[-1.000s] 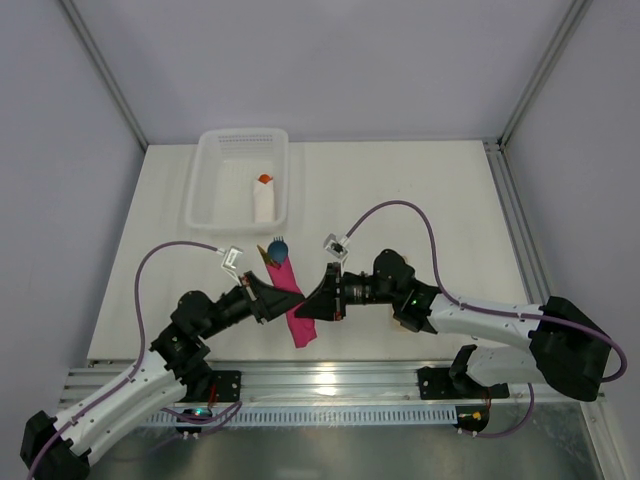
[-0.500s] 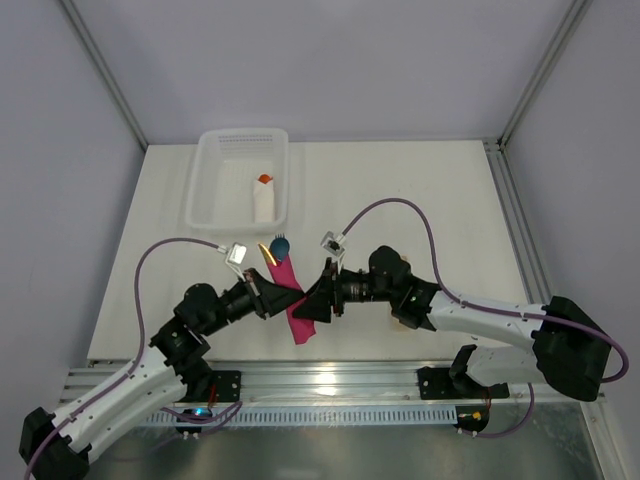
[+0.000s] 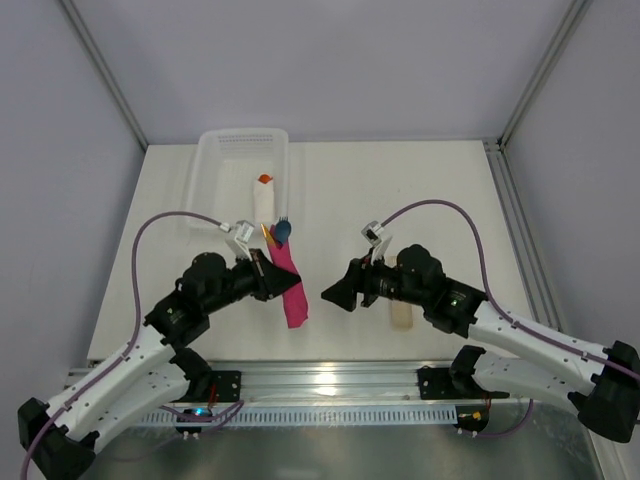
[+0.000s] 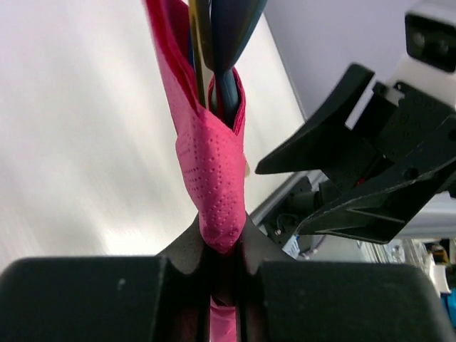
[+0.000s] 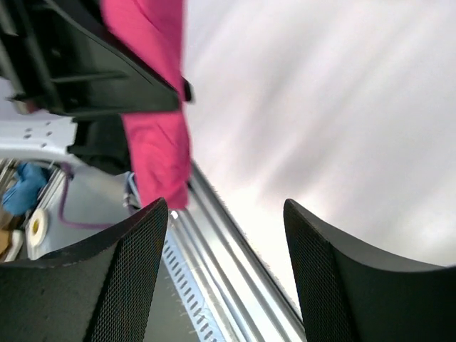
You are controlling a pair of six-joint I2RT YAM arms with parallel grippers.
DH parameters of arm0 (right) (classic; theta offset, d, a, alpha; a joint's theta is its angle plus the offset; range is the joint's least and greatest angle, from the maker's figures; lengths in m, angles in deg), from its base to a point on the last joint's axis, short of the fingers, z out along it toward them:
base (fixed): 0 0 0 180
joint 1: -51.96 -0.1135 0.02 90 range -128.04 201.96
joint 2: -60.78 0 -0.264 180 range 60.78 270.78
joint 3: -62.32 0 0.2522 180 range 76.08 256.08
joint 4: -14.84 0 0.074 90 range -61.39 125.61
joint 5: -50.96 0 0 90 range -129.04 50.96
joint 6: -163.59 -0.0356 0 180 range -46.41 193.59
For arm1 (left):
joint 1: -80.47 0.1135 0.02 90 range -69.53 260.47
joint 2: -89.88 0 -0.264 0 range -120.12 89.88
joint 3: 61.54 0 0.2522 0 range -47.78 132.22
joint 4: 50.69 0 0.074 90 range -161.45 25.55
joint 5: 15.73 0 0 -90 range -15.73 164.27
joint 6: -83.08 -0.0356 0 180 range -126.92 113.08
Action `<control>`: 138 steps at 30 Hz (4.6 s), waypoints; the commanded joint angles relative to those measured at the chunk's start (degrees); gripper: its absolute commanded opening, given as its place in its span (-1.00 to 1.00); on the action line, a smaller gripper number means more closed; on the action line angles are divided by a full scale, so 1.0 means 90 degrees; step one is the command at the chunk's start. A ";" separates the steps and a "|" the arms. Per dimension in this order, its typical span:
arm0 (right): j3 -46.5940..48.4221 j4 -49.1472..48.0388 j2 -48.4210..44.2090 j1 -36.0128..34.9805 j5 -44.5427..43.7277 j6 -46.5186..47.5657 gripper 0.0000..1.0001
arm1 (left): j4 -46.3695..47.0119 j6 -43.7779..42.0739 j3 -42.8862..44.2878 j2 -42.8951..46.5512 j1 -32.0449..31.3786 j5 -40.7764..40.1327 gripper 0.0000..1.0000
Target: Place the utensils on the paper napkin and roll it up
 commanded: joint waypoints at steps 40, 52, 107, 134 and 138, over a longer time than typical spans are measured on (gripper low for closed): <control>0.4748 0.6928 0.2780 0.2058 -0.0837 0.1480 0.38 | -0.2367 -0.4292 0.8554 -0.9083 0.4995 0.1372 -1.00; 0.5179 0.7310 0.3035 0.2732 -0.0447 0.2047 0.37 | -0.3090 -0.4272 0.8213 -0.9865 0.4770 0.1862 -1.00; 0.5628 0.7486 0.3700 0.3269 -0.0154 0.2379 0.37 | -0.4507 -0.4233 0.9570 -1.1252 0.4623 0.0856 -0.24; 0.5618 0.7447 0.3690 0.3308 0.0022 0.2379 0.36 | -0.3687 -0.3735 0.8945 -1.0265 0.4555 -0.0169 0.19; 0.5628 0.7447 0.3700 0.3328 0.0061 0.2389 0.37 | -0.3628 -0.3715 0.8915 -1.0148 0.4555 -0.0296 0.20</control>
